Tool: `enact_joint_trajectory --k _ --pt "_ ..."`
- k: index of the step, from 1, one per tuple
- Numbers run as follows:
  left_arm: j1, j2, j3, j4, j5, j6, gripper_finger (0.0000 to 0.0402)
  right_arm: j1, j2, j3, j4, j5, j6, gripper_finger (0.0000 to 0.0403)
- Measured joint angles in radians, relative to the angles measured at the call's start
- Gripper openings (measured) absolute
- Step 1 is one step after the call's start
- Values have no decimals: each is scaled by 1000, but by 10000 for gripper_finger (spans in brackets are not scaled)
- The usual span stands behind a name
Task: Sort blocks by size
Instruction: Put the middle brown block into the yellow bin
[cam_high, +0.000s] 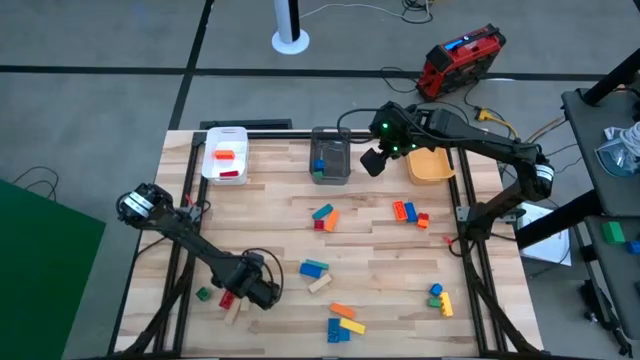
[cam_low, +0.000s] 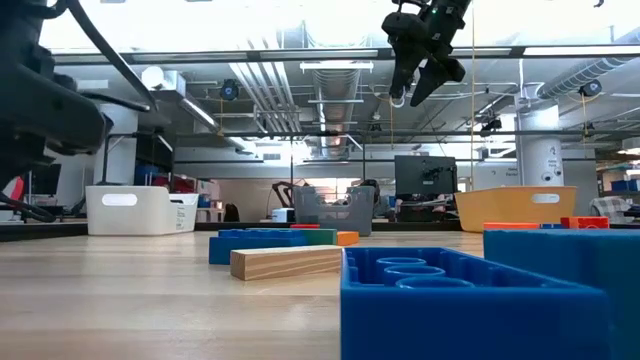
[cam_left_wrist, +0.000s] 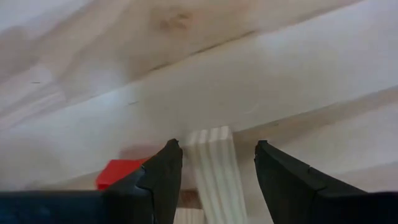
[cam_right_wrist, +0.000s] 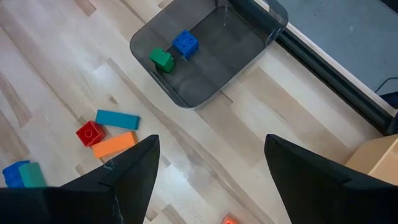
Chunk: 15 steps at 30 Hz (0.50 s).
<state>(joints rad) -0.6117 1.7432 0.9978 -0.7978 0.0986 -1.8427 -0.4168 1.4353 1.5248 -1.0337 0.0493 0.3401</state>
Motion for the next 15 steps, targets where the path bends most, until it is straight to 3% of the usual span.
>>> enact_joint_trajectory --k 9,15 --pt "0 -3 -37 75 0 0 153 0 0 -1 0 0 0 275" --pt "0 -2 -42 82 -3 3 103 0 0 -1 1 2 0 281"
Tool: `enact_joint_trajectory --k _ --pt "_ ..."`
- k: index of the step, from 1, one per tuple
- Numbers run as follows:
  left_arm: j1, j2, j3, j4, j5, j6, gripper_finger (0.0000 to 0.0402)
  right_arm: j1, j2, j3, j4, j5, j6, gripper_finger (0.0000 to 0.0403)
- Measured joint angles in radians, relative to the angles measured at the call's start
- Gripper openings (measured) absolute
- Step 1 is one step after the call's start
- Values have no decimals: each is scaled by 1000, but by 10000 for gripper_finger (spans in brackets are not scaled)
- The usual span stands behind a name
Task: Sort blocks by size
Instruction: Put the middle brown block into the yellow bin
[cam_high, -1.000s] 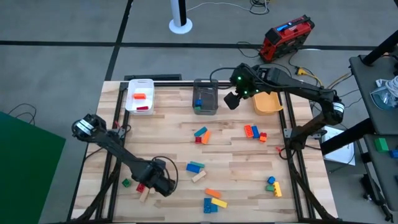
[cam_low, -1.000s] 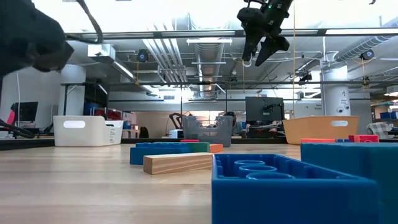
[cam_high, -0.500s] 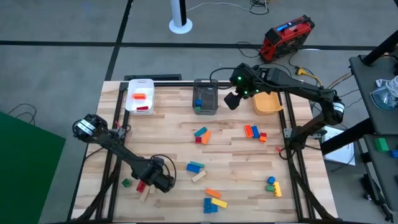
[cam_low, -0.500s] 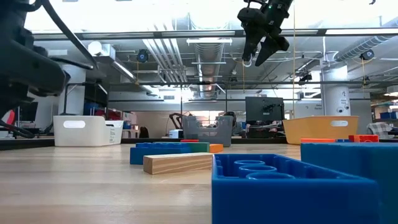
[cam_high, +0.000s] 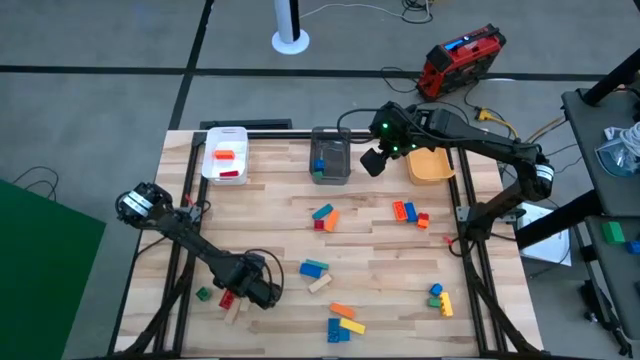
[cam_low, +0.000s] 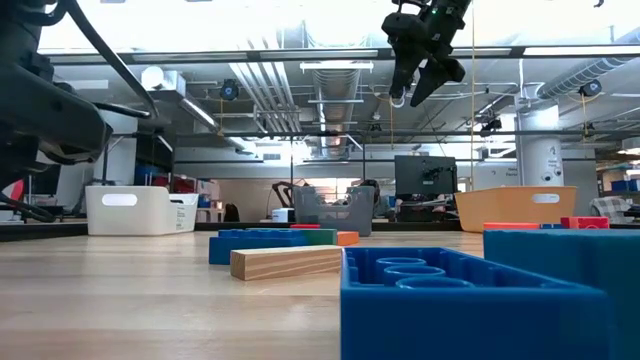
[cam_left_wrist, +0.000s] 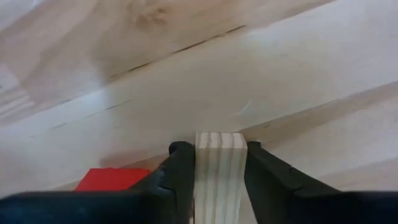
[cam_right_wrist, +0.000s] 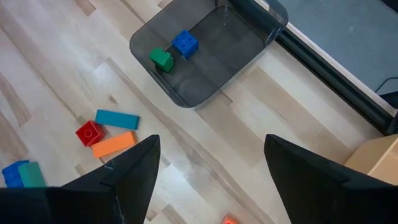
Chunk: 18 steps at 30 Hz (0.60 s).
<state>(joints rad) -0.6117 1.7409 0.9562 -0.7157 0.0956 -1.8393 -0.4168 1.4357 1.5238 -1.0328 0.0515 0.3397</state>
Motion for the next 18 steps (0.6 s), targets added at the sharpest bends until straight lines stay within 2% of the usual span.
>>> enact_joint_trajectory --k 3,7,12,15,18 --pt "0 -4 0 5 0 20 72 0 0 0 3 1 0 277" --pt "7 -27 7 1 -12 56 69 0 0 0 0 1 -11 268" --pt "43 -145 32 -36 -60 173 69 16 -21 -3 -17 -40 -20 261" --pt "81 -251 31 -44 -147 297 69 46 -55 -14 15 -60 -30 261" --pt "136 -373 31 -27 -289 456 69 90 -101 -56 91 -82 -67 267"
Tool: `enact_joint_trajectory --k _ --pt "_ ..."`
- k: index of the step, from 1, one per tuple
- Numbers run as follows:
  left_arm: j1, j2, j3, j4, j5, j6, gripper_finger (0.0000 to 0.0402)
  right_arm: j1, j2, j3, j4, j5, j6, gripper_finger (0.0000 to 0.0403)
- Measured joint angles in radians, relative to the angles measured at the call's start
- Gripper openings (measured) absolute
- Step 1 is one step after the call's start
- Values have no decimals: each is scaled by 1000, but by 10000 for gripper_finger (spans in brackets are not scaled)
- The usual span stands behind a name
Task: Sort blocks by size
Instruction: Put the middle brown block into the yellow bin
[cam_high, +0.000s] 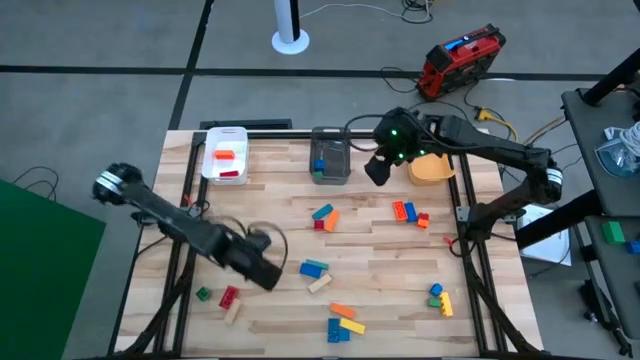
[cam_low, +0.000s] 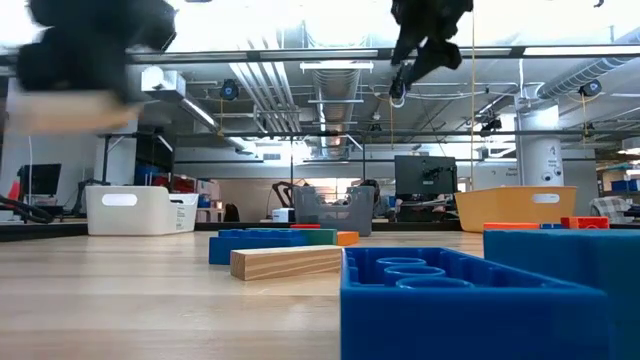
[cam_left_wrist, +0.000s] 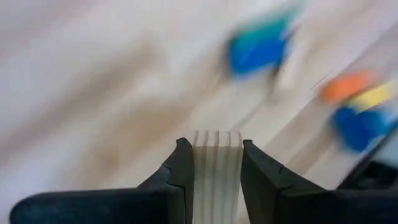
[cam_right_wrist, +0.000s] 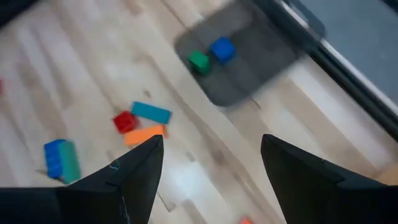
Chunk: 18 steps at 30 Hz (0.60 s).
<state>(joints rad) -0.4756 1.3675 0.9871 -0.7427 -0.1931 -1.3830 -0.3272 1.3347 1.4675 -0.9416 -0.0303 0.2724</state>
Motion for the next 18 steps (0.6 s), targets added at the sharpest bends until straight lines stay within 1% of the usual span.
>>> enact_joint_trajectory --k 2,4,6,10,12,14,16,18 --pt "46 -85 0 33 -84 122 69 33 -38 -48 88 -33 -18 272" --pt "99 -163 0 103 -138 269 69 67 -73 -104 194 -91 -43 277" --pt "160 -223 1 206 -158 427 69 104 -98 -166 315 -137 -49 281" --pt "266 -285 2 434 -159 694 69 165 -106 -249 528 -152 -48 282" --pt "306 -289 2 545 -135 808 69 184 -89 -257 615 -155 -44 279" --pt "345 -287 2 636 -80 891 69 202 -63 -257 685 -154 -41 277" --pt "383 -277 2 717 -21 942 69 217 -35 -250 746 -154 -40 277" --pt "410 -265 2 760 22 975 69 231 -8 -232 793 -156 -37 279"
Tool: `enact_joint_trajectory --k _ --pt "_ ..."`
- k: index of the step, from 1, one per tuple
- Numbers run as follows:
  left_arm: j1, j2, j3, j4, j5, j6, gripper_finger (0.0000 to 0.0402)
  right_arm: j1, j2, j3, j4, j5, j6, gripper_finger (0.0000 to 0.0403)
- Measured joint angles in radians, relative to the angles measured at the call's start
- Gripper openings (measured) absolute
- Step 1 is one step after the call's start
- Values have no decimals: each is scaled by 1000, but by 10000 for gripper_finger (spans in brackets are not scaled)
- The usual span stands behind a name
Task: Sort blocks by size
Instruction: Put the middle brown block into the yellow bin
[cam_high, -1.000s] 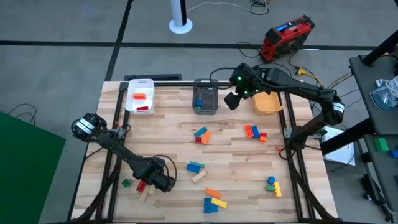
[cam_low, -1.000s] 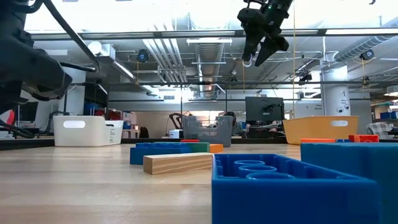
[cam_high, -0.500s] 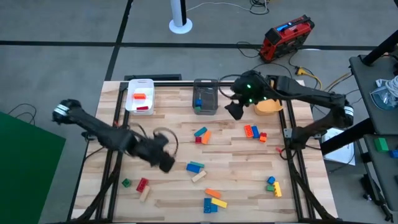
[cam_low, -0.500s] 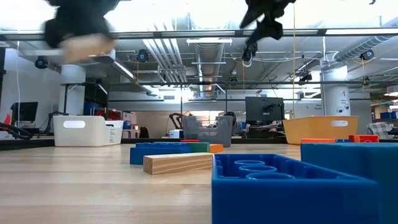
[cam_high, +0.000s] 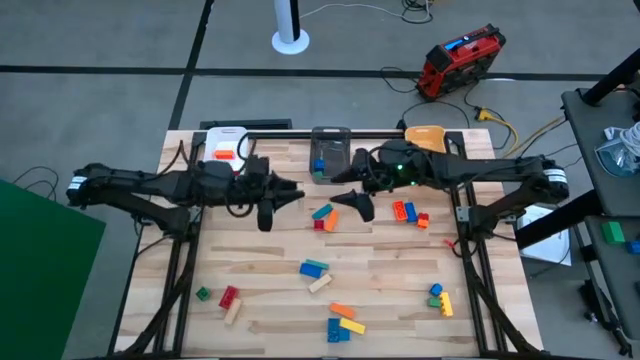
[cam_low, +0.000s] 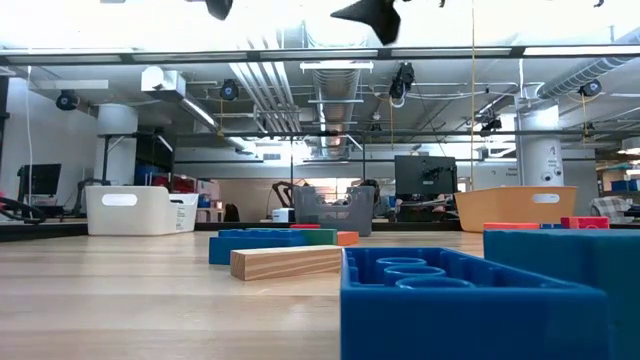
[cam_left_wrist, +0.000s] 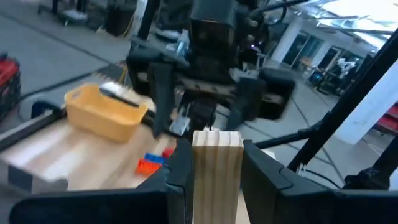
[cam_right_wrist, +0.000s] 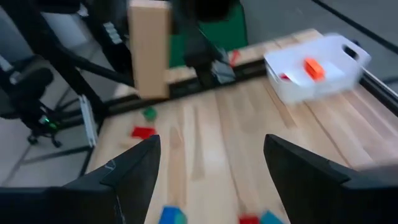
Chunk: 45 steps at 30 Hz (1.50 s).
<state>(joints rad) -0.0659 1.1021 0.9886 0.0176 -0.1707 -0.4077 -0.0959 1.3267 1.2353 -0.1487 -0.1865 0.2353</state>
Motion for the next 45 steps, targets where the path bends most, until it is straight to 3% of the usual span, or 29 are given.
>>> enact_joint_trajectory --k 9,17,23,29,32,36,41,45 --pt "29 44 12 146 32 95 69 29 92 133 18 3 -28 297" --pt "29 85 13 232 32 108 69 33 132 205 28 4 -102 278" --pt "29 83 13 301 31 121 69 33 132 214 24 3 -137 213" --pt "29 75 13 317 32 151 76 34 132 214 26 2 -139 98" --pt "29 75 13 315 31 153 80 33 132 214 28 1 -143 95" --pt "29 75 13 304 14 115 107 29 132 214 26 2 -143 95" --pt "31 75 13 243 -34 60 172 12 130 214 3 22 -107 95" --pt "34 62 13 179 -51 49 213 -27 116 214 -116 111 -64 95"
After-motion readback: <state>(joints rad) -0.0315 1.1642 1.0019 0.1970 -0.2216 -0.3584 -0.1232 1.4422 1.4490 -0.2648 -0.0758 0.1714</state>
